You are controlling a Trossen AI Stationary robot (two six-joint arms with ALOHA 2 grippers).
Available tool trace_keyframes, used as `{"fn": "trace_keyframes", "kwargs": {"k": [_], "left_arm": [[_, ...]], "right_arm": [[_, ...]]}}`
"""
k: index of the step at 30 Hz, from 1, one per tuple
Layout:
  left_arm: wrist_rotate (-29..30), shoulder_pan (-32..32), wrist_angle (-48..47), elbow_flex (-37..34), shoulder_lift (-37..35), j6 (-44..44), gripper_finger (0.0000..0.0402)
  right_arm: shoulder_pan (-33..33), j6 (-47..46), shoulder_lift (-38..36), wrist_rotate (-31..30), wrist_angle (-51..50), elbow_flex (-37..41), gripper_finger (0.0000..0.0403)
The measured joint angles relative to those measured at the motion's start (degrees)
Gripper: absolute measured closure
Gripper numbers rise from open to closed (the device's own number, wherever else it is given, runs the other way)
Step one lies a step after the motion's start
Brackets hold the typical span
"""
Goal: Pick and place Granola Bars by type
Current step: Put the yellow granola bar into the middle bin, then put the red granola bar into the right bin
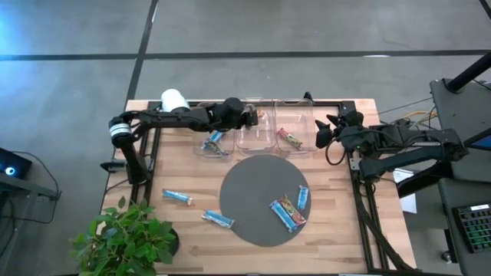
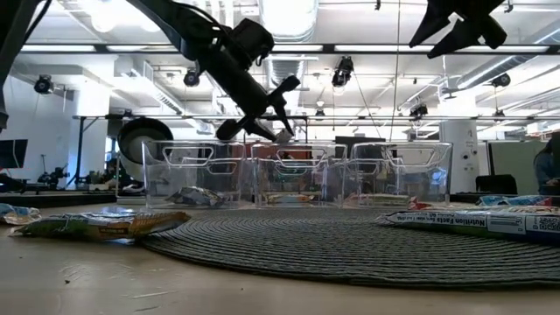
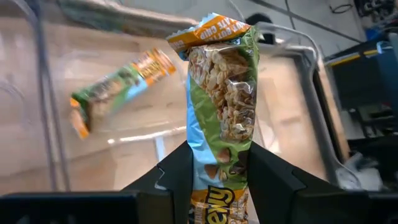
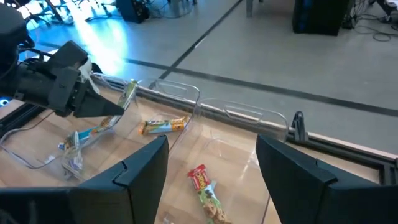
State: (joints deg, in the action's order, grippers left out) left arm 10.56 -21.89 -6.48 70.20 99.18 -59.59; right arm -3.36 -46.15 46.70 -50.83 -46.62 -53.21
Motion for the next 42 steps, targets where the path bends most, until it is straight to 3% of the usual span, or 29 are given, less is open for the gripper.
{"fn": "trace_keyframes", "kwargs": {"k": [7, 16, 21, 26, 30, 34, 38, 42], "left_arm": [[2.8, 0.5, 0.0, 0.1, -0.1, 4.1, 0.0275], [2.1, 1.9, -0.1, 1.6, -0.2, 6.2, 0.0169], [-4.5, 4.9, -1.2, 2.3, -3.0, 15.6, 0.015], [-14.4, 12.8, -11.6, 1.8, -6.9, 26.1, 0.015], [-14.7, 21.5, -22.9, 1.7, -8.7, 29.3, 0.015], [-13.4, 30.1, -31.6, 1.6, -8.8, 32.8, 0.015], [-10.5, 36.3, -36.2, 0.0, -8.1, 33.0, 0.015], [-9.7, 39.8, -39.2, -2.0, -7.9, 31.4, 0.015]], "right_arm": [[0.0, -0.2, 0.0, -0.4, 0.1, 0.0, 0.017], [0.0, 0.1, 0.0, -0.4, 0.1, 0.0, 0.017], [0.0, 3.1, 0.0, 1.8, 0.0, 0.0, 0.017], [0.0, 9.6, 0.4, 10.6, -0.2, 0.0, 0.017], [0.0, 10.9, 2.5, 19.1, -0.4, 0.1, 0.017], [0.0, 12.1, 7.1, 23.6, -0.1, 0.3, 0.017], [0.0, 14.7, 12.7, 24.7, 2.6, 0.3, 0.017], [0.0, 17.9, 17.7, 31.7, 7.3, 0.3, 0.017]]}}
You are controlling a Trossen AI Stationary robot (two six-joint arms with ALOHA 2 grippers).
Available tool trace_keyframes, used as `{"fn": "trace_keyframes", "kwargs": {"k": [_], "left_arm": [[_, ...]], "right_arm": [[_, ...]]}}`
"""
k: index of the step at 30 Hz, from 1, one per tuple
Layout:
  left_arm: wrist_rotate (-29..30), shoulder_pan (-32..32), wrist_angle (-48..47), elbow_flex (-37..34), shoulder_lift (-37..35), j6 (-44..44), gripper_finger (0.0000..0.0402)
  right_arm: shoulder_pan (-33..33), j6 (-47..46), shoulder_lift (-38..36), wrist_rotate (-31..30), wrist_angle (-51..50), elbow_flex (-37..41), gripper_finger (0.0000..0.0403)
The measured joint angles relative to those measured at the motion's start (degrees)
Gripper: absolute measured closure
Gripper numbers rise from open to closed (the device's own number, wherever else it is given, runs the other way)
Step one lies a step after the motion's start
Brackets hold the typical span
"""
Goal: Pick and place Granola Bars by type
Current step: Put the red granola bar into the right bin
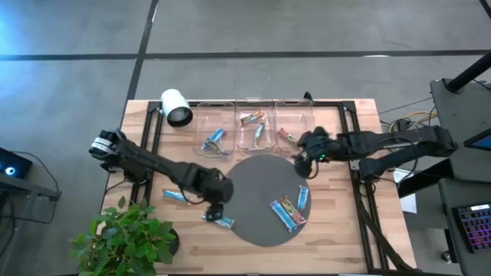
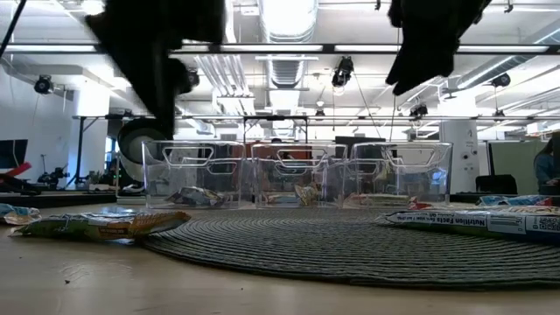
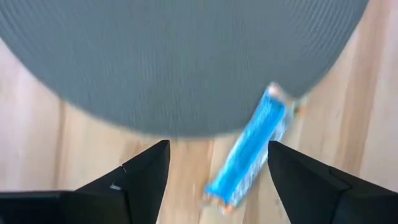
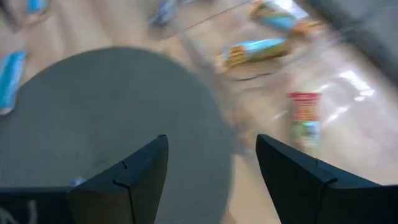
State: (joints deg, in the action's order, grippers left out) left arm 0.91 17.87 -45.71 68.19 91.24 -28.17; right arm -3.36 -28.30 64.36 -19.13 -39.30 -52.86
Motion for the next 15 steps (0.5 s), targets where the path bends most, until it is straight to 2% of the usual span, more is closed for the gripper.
{"fn": "trace_keyframes", "kwargs": {"k": [2, 8, 11, 15], "left_arm": [[0.0, 1.2, -0.8, -1.2, 0.0, -1.3, 0.015], [-0.2, 4.9, 0.0, -2.0, 0.7, 0.1, 0.015], [-0.2, 6.0, -0.1, -2.0, 0.9, 1.5, 0.015], [0.6, 6.3, -0.2, -2.0, 1.0, 1.0, 0.015]], "right_arm": [[0.0, 0.4, 2.0, 2.9, 0.9, 0.0, 0.017], [-0.1, 0.0, 4.5, 4.2, 0.2, 0.0, 0.017], [-0.6, 0.5, 4.4, 8.7, -3.3, 0.0, 0.017], [-3.8, 6.1, 4.6, 16.3, -9.0, 0.7, 0.017]]}}
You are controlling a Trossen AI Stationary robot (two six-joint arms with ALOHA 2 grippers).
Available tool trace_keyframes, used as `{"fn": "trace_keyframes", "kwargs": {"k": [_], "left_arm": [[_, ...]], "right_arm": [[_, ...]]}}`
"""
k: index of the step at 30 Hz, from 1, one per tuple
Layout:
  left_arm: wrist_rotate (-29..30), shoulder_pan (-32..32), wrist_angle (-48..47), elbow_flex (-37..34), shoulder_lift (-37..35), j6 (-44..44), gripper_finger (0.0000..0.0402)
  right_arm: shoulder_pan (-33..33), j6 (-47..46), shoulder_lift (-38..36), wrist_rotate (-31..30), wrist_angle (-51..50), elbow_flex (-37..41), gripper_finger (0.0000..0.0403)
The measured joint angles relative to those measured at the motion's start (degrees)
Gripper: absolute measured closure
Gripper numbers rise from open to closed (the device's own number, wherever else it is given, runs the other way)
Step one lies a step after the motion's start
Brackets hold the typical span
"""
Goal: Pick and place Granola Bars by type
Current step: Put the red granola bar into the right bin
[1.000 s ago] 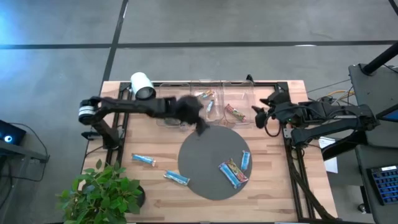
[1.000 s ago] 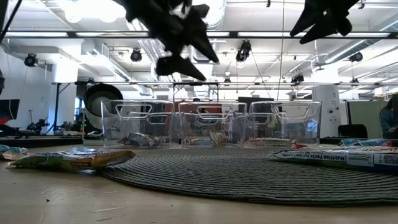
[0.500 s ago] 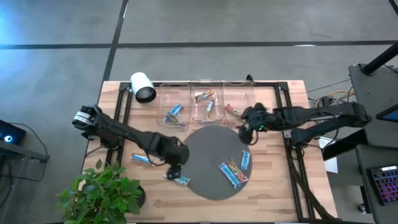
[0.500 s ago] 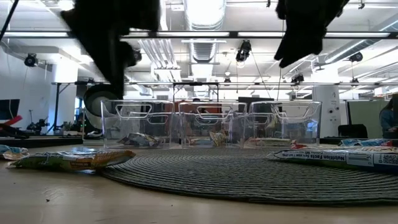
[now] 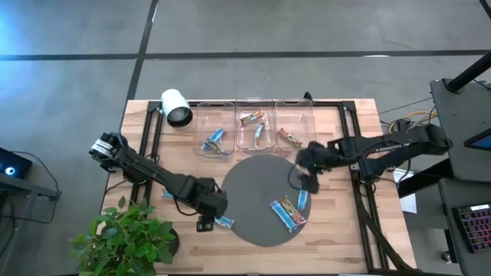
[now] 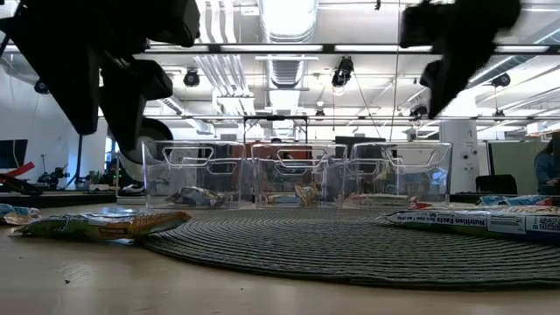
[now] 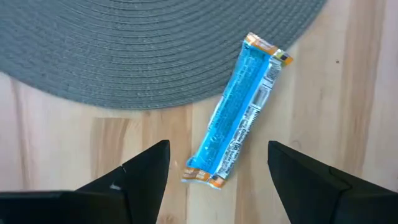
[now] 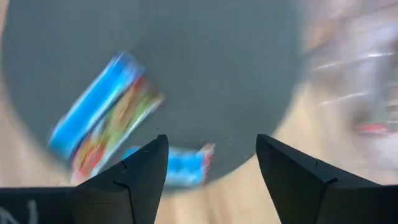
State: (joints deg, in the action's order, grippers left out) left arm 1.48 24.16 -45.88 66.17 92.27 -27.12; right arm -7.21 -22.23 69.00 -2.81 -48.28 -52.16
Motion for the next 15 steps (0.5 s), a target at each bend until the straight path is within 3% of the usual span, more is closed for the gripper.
{"fn": "trace_keyframes", "kwargs": {"k": [4, 10, 15], "left_arm": [[2.7, 0.0, 0.0, 0.0, 0.0, -1.9, 0.015], [3.6, -0.6, -1.0, 0.0, 0.0, -10.6, 0.015], [3.8, -0.8, -1.2, -1.2, -0.7, -8.3, 0.015]], "right_arm": [[-2.8, -1.0, 2.3, 7.2, -0.7, 2.2, 0.0172], [-2.1, -31.2, 9.5, 12.2, -0.4, 4.7, 0.0172], [-4.0, -42.7, 13.8, 12.5, 1.1, 4.6, 0.0172]]}}
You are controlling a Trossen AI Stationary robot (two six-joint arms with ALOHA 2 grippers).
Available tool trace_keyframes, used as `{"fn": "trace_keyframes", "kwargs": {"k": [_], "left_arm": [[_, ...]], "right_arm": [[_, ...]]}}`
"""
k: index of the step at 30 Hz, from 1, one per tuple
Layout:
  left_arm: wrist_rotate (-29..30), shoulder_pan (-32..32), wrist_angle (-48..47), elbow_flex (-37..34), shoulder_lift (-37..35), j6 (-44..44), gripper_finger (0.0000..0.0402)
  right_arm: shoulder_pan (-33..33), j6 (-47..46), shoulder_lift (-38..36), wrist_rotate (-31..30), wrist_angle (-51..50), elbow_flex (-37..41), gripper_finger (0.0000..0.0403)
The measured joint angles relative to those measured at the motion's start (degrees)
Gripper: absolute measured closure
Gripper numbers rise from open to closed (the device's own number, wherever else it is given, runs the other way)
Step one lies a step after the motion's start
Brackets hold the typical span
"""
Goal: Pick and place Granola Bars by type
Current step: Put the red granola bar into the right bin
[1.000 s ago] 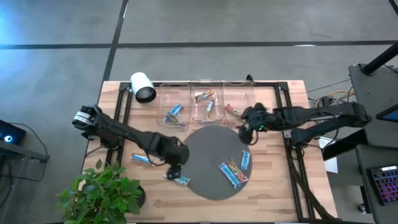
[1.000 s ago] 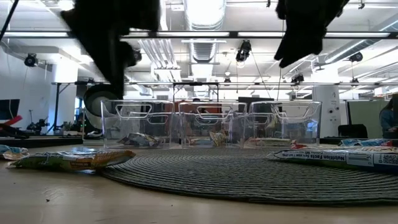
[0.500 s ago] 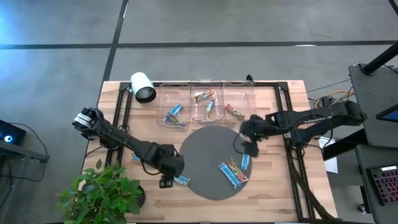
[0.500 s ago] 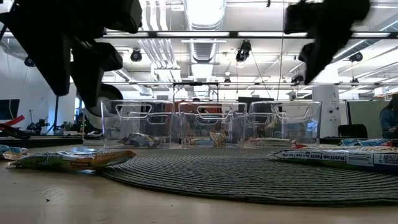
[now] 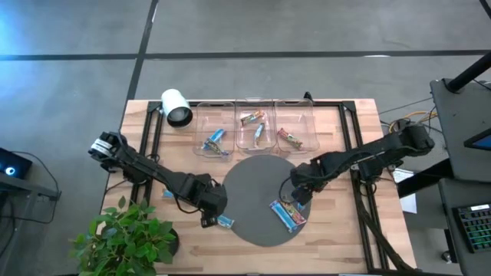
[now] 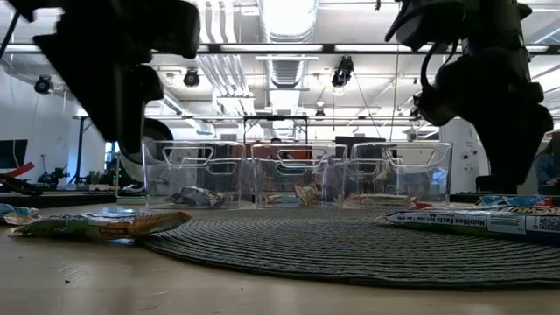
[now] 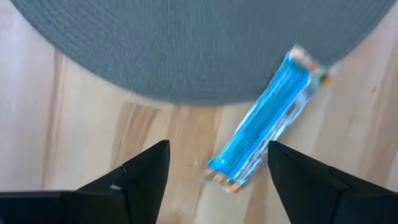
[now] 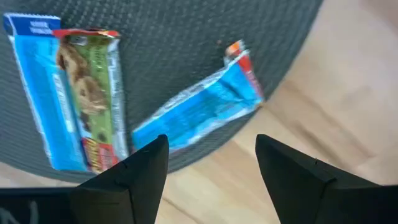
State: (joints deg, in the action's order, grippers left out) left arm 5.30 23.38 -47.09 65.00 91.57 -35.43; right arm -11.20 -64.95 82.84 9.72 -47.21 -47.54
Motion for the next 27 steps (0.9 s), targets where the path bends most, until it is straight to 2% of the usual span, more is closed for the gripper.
{"fn": "trace_keyframes", "kwargs": {"k": [4, 7, 12, 16, 21, 27], "left_arm": [[0.2, -0.1, 0.4, -4.2, -2.4, 4.0, 0.015], [0.6, -0.8, 3.6, -9.9, -6.0, 5.2, 0.015], [0.7, -2.6, 11.6, -19.8, -15.0, 5.6, 0.015], [1.0, -4.4, 12.9, -25.7, -22.5, 7.6, 0.015], [3.3, -6.6, 12.8, -31.3, -30.5, 10.5, 0.015], [3.4, -8.4, 13.0, -36.1, -37.1, 13.5, 0.015]], "right_arm": [[-2.3, -6.6, 0.8, 0.1, 0.5, -0.8, 0.0172], [-3.9, -13.3, -0.2, -1.8, 1.1, -0.8, 0.0172], [-5.6, -25.0, -1.1, -4.5, 2.4, -0.9, 0.0172], [-6.1, -33.0, 0.2, -5.5, 4.7, -0.9, 0.0172], [-6.2, -40.0, 2.5, -6.3, 7.3, -0.9, 0.0172], [-6.6, -45.5, 4.4, -6.5, 7.7, -1.6, 0.0172]]}}
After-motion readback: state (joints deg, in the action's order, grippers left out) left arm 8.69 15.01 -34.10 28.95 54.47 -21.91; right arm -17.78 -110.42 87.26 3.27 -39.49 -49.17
